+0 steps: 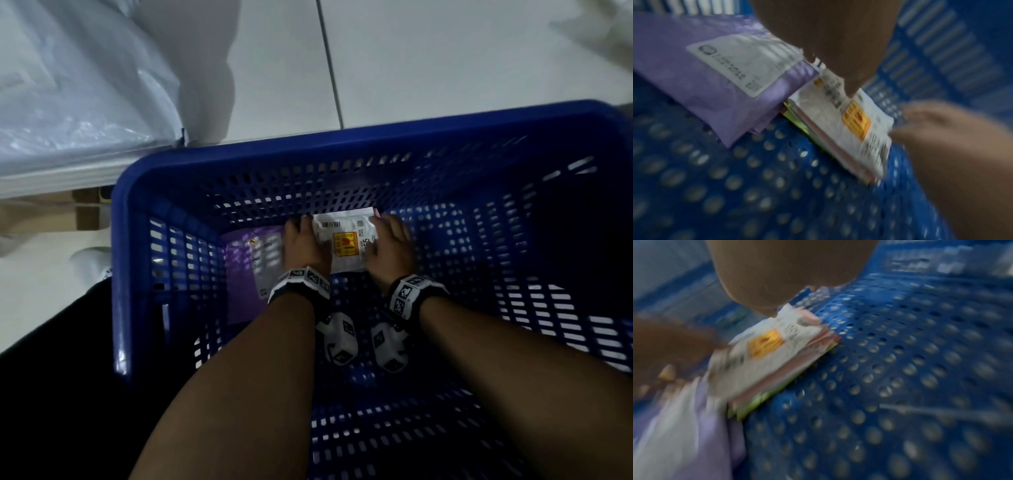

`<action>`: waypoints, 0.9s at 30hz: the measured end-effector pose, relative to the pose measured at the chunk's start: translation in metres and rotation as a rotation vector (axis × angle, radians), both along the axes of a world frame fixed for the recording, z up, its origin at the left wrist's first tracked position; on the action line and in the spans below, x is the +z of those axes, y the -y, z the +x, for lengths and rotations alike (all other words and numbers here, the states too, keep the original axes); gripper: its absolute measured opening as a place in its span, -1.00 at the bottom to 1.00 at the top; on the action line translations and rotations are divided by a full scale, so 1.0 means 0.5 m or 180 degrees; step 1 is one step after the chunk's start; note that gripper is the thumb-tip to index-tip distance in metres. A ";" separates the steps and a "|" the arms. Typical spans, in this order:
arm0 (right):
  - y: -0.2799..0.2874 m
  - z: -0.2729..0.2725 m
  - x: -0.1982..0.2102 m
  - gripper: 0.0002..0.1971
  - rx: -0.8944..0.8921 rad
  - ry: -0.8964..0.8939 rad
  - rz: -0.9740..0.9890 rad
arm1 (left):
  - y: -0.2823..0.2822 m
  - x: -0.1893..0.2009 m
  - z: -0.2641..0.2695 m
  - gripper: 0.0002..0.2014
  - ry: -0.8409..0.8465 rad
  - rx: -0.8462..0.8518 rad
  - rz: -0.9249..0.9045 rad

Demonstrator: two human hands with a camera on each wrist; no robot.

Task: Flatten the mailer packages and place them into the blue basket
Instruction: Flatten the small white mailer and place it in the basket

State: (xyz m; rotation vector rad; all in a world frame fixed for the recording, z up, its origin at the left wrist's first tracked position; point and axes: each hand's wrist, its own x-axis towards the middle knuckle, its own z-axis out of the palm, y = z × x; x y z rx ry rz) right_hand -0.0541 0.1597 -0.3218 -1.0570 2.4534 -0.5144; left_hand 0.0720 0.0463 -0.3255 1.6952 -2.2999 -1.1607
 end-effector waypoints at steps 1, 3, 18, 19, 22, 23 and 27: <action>0.004 0.005 -0.002 -0.47 0.0254 -0.0083 0.0039 | -0.003 0.001 -0.002 -0.43 0.0013 -0.0225 -0.0140; 0.015 0.014 -0.001 -0.47 0.0787 -0.0112 0.0134 | -0.007 -0.002 -0.009 -0.56 -0.0004 -0.0751 -0.0252; 0.053 -0.016 -0.075 -0.17 0.1215 -0.0061 0.1130 | 0.086 -0.082 0.005 -0.12 0.1034 -0.2595 0.0037; 0.058 -0.015 -0.076 -0.16 0.1176 -0.0038 0.1179 | 0.081 -0.087 0.009 -0.13 0.1032 -0.2560 -0.0015; 0.069 -0.015 -0.084 -0.15 0.1106 0.0016 0.1238 | 0.071 -0.094 0.013 -0.16 0.1040 -0.2424 -0.0106; 0.071 -0.016 -0.087 -0.14 0.1101 0.0029 0.1283 | 0.069 -0.094 0.012 -0.16 0.1051 -0.2398 -0.0144; 0.091 -0.024 -0.068 -0.12 0.1284 0.0028 0.1538 | 0.063 -0.074 -0.004 -0.17 0.1140 -0.2371 -0.0261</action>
